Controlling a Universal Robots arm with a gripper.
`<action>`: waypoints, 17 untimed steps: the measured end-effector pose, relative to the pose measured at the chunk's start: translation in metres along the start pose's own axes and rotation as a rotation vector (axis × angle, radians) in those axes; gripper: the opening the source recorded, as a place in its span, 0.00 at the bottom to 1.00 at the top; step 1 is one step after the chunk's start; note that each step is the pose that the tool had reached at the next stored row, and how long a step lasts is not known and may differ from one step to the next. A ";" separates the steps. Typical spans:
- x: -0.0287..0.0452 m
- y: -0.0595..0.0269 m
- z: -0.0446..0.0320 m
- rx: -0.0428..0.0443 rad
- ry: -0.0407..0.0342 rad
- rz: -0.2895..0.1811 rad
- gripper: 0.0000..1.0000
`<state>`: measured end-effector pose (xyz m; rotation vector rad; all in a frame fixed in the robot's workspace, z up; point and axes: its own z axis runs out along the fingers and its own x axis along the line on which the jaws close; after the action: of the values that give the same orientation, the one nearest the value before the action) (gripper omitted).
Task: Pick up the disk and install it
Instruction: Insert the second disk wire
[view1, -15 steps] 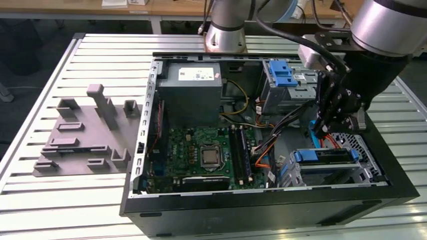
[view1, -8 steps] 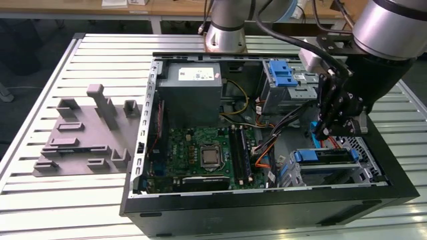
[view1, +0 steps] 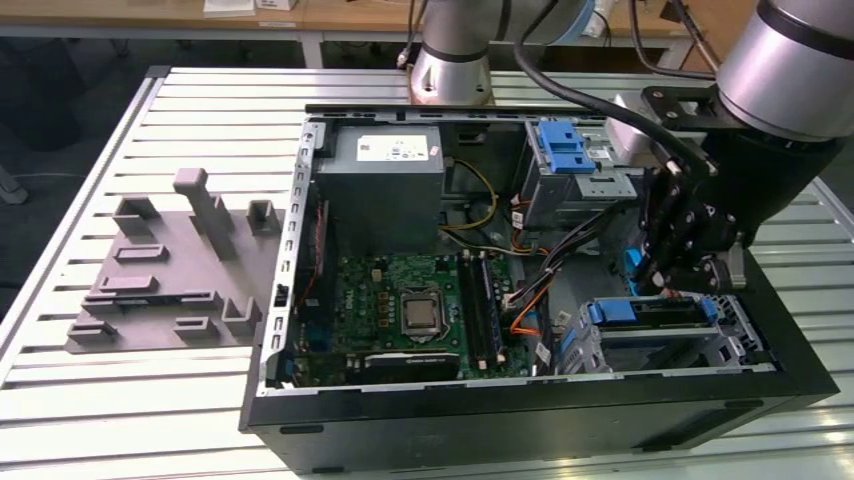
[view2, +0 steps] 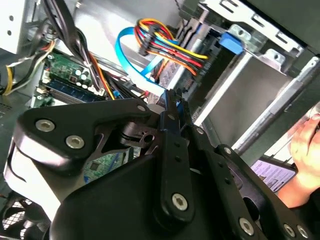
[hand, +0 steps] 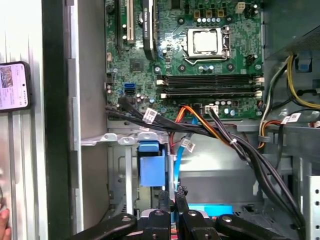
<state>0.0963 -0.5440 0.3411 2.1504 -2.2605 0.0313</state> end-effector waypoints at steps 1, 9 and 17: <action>0.0005 -0.0004 0.0004 0.0000 0.0000 0.000 0.16; 0.0005 -0.0043 0.0014 0.0000 -0.0001 0.000 0.16; 0.0046 -0.0059 0.0032 0.0000 0.0000 0.000 0.16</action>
<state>0.1020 -0.5490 0.3380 2.1504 -2.2604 0.0313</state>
